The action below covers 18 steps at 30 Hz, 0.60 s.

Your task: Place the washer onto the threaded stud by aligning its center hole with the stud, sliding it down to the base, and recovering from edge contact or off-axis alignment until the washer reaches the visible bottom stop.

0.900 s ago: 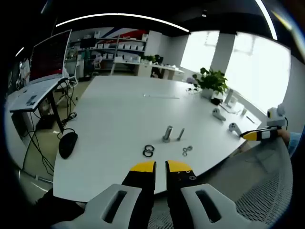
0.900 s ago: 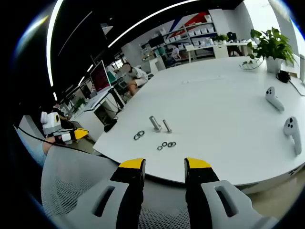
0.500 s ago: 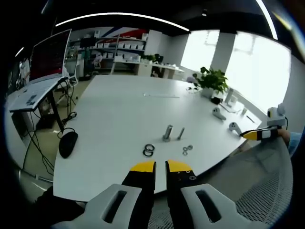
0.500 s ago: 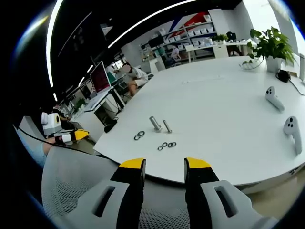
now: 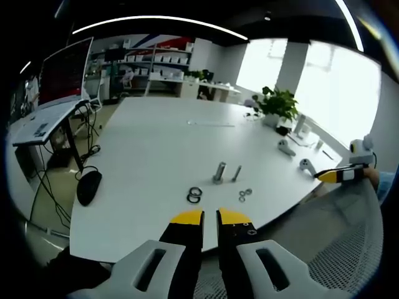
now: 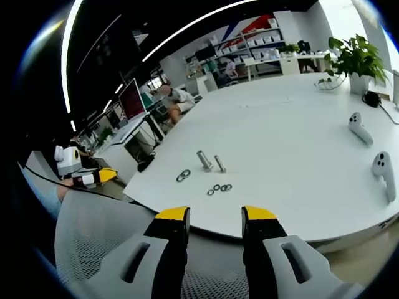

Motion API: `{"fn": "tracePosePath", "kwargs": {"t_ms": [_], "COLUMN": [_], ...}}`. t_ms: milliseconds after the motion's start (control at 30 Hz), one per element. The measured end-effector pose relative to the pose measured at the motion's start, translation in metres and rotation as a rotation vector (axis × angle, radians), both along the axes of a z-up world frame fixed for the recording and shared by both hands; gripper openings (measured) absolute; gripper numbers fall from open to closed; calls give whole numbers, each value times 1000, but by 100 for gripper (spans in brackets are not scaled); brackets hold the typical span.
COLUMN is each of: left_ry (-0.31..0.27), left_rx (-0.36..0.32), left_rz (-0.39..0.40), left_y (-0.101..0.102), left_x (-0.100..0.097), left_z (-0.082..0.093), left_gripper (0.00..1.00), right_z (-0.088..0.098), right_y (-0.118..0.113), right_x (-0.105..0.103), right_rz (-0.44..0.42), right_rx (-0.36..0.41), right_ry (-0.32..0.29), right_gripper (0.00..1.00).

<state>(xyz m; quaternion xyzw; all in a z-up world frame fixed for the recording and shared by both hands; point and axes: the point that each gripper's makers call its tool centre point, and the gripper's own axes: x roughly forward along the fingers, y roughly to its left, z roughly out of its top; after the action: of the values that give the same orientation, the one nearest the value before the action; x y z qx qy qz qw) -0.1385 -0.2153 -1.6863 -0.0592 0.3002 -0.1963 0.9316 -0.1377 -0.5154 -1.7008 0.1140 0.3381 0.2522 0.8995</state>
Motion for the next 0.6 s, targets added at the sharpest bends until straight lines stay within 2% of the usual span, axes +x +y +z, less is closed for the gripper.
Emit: {"fn": "tracePosePath", "kwargs": {"t_ms": [600], "left_ry": [6], "left_rx": [1], "left_rz": [-2], "left_y": [0], "left_x": [-1], "left_z": [-1], "left_gripper": [5], "right_z": [-1], "right_y": [1], "right_x": [-1], "right_rz": [17], "right_rx": [-5], "right_ry": [2], "right_gripper": [36]}}
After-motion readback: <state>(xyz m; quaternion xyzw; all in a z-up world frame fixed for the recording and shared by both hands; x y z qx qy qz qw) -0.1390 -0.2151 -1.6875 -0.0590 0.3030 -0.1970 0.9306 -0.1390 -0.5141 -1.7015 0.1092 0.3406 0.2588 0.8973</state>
